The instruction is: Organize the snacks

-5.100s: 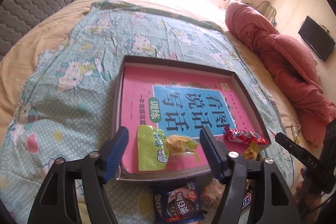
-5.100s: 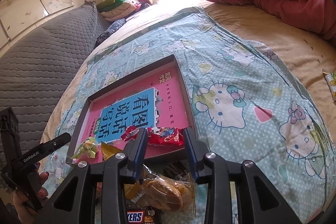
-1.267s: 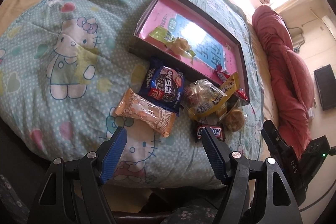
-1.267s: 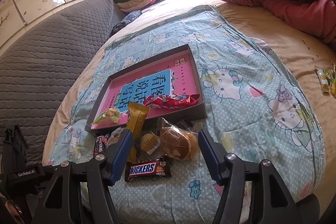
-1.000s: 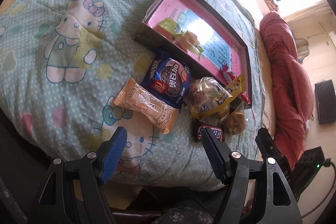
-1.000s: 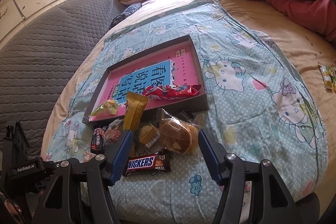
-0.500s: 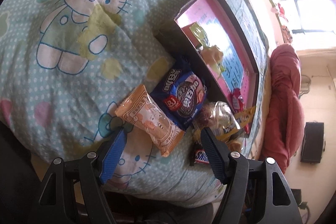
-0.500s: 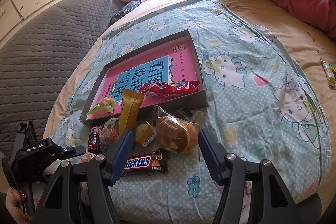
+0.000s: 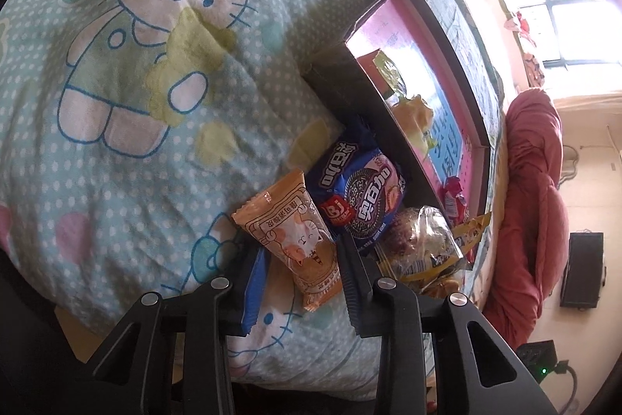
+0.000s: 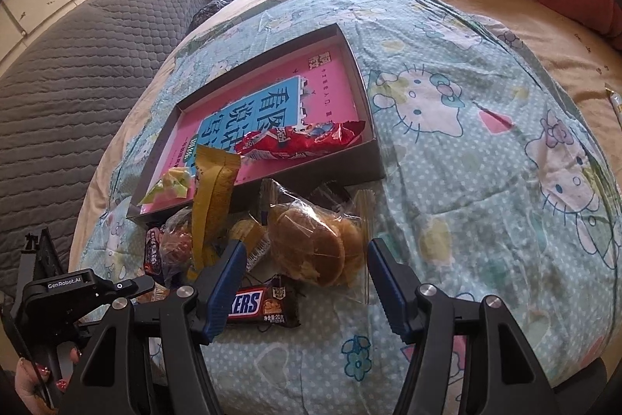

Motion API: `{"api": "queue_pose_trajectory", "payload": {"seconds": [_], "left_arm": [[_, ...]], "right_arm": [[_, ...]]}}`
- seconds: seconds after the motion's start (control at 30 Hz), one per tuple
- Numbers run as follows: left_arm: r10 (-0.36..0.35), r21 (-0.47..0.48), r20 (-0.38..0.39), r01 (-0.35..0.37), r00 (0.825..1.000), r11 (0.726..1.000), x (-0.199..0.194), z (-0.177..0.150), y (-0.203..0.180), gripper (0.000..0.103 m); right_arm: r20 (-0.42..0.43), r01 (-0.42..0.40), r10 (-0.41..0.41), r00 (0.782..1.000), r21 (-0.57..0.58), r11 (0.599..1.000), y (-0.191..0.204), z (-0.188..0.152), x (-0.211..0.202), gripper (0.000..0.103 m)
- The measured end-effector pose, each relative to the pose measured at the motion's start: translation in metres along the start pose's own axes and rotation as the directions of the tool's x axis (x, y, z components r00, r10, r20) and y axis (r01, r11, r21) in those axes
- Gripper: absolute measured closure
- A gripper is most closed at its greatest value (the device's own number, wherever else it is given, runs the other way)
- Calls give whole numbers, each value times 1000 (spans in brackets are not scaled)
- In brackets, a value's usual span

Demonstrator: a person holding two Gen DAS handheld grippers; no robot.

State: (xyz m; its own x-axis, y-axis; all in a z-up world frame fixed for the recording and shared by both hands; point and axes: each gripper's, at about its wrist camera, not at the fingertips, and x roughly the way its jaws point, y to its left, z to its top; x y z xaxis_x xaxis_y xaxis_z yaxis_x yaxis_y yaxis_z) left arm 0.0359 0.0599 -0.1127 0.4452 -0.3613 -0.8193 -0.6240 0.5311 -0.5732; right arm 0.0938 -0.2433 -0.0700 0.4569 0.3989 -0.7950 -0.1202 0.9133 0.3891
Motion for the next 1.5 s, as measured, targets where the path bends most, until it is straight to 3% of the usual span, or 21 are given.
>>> {"api": "queue_pose_trajectory", "payload": {"seconds": [0.3,0.4,0.83,1.23,1.5], "left_arm": [[50,128,48,-56,998,990,3,4,-14,68],[56,159,53,-64,997,985,4,4,-17,72],[36,240,44,-45,998,970,-6,4,-6,78],[29,295,79,-51,996,954,-23,-1,-6,81],[24,359,142,-74,990,931,-37,-7,-19,81]], "right_arm": [[-36,65,-65,997,-23,998,7,-2,23,39],[-13,73,-74,997,-53,996,11,-3,20,46],[31,15,-14,999,-17,1000,-2,-6,-3,51],[40,-40,42,998,-57,998,10,-6,-7,52],[63,-54,57,996,-57,997,10,-6,-14,52]]}}
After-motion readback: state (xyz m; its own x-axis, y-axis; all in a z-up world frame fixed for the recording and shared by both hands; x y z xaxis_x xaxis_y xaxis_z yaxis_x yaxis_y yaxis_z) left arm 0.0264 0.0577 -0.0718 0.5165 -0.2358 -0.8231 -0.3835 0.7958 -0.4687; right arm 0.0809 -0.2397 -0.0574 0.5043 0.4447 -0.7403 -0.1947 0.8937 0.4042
